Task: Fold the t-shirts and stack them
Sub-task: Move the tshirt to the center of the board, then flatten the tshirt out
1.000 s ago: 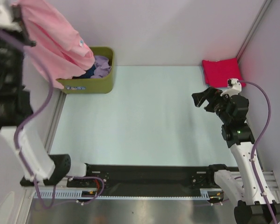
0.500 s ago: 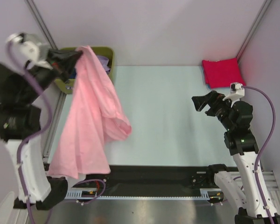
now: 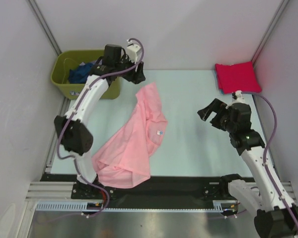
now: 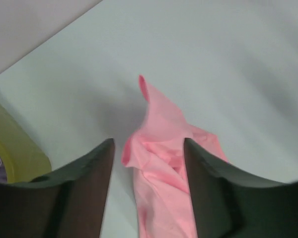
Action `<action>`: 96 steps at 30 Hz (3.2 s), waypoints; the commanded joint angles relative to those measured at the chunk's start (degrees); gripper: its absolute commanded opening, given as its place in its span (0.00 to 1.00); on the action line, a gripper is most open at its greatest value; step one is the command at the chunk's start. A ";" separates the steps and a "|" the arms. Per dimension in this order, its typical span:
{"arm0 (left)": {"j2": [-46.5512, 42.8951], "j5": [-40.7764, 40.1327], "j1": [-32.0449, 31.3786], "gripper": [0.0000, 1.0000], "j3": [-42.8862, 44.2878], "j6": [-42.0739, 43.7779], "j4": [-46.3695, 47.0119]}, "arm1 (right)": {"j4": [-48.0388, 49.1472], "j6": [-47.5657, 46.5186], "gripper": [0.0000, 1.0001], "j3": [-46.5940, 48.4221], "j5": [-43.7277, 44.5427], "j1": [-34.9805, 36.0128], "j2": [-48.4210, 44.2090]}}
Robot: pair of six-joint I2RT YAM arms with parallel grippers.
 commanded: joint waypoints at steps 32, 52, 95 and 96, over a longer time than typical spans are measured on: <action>-31.68 -10.98 -6.17 0.17 -59.41 20.07 -12.59 | 14.43 21.06 0.25 7.42 -2.01 38.59 52.24; -34.85 -10.88 -20.91 0.87 -54.76 19.37 -7.15 | -13.25 8.32 0.00 -5.15 7.04 10.04 11.65; -10.35 6.18 12.46 0.15 -35.17 9.12 7.79 | -10.72 4.36 0.00 3.72 1.14 -4.91 10.65; -5.37 4.08 12.63 0.26 -30.63 7.70 7.71 | -9.31 4.27 0.00 4.16 2.02 -5.35 14.59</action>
